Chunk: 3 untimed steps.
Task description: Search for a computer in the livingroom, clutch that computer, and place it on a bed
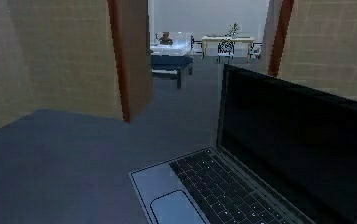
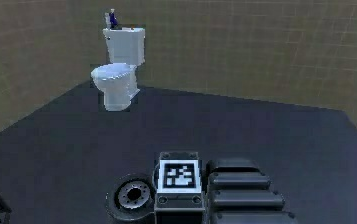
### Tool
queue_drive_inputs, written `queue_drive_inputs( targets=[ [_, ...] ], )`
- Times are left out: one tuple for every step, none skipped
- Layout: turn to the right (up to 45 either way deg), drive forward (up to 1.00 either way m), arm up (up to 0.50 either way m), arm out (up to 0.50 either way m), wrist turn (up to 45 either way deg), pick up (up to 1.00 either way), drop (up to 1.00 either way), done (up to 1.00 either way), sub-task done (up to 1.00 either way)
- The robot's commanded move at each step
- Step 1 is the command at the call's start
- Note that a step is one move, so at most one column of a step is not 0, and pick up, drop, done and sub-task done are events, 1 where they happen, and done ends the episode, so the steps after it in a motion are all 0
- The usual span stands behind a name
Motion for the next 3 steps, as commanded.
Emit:
queue_drive_inputs(
  targets=[
    [0.0,1.00,0.00,0.00,0.0,0.00,0.00,0.00,0.00],
    [-3.0,0.00,0.00,0.00,0.0,0.00,0.00,0.00,0.00],
    [0.0,1.00,0.00,0.00,0.0,0.00,0.00,0.00,0.00]
  ],
)
